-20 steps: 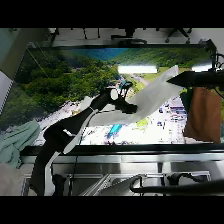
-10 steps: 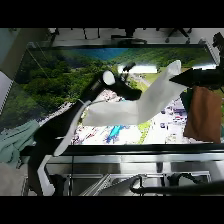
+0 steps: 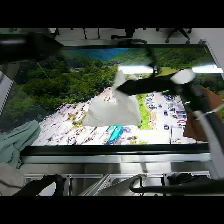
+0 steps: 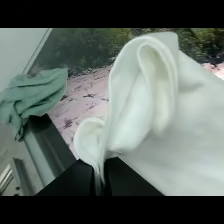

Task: Fold the shirts.

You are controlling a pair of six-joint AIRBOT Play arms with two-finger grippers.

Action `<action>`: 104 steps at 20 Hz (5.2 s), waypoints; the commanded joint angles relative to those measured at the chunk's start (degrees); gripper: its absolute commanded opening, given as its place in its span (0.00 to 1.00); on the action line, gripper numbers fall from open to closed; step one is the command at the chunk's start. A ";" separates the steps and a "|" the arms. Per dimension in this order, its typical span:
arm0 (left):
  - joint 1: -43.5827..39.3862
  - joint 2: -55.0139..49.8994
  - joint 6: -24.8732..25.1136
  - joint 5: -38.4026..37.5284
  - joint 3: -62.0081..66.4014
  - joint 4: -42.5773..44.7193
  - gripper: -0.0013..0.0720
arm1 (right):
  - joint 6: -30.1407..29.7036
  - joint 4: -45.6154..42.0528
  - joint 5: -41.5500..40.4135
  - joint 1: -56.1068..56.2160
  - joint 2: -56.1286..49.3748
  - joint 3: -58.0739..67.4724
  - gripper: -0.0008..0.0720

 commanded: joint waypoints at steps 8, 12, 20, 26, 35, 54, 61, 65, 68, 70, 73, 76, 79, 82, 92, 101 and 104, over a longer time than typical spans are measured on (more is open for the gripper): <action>7.15 15.63 2.12 0.42 -18.69 0.02 0.04 | -11.30 -3.28 -28.41 22.01 -13.29 1.70 0.54; 7.15 15.06 2.12 0.33 -18.60 -0.04 0.04 | -5.77 -7.43 -11.85 6.56 -6.12 1.70 0.54; 7.17 15.06 2.10 0.04 -18.64 0.07 0.04 | 10.95 -23.71 19.15 -20.63 -6.32 -2.56 0.92; 7.15 13.31 2.10 -0.57 -18.64 0.09 0.04 | 7.41 -17.05 17.73 -18.18 -15.15 -6.45 0.92; 7.15 8.61 4.70 -2.12 -18.64 0.00 0.04 | 1.60 -8.00 9.49 -12.98 -20.79 -6.43 0.38; 7.15 8.63 5.66 -7.56 -18.64 -0.07 0.04 | 15.43 0.90 21.68 -64.78 -4.46 26.86 0.04; 6.54 8.83 5.64 -7.74 -18.67 -0.04 0.04 | 32.04 -29.20 38.58 -71.04 -1.27 25.46 0.04; 3.43 9.14 5.68 -7.67 -18.67 0.07 0.04 | 37.22 -45.55 46.58 -71.04 2.16 25.38 0.04; 0.07 9.03 5.73 -7.15 -18.64 0.07 0.04 | 37.77 -50.03 47.91 -71.04 4.87 20.15 0.04; -2.03 9.01 7.02 -7.15 -18.67 0.13 0.04 | 37.77 -51.21 48.09 -71.04 7.08 13.38 0.04; -4.92 9.01 9.33 -7.58 -18.67 0.50 0.04 | 37.83 -53.44 48.74 -71.06 9.97 2.75 0.09; -6.93 9.01 11.43 -6.29 -18.67 0.50 0.04 | 37.79 -56.26 48.11 -71.04 10.21 -0.63 0.68; -7.26 9.01 13.53 -4.90 -18.67 0.50 0.04 | 37.29 -48.63 41.77 -70.88 10.10 1.29 0.70; -7.23 9.01 13.55 -2.38 -18.64 0.50 0.04 | 36.70 -33.46 32.72 -68.06 9.90 1.75 0.56; -7.30 25.20 11.67 -2.86 -50.80 -0.07 0.04 | 25.14 -30.91 25.68 -23.80 19.80 -16.65 0.04; -7.23 38.45 9.73 0.33 -68.28 0.07 0.04 | 27.91 -33.94 19.21 -13.31 30.88 -31.74 0.04; -7.23 41.42 9.29 0.98 -70.29 0.07 0.04 | 27.89 -33.97 19.39 -13.31 30.86 -31.74 0.04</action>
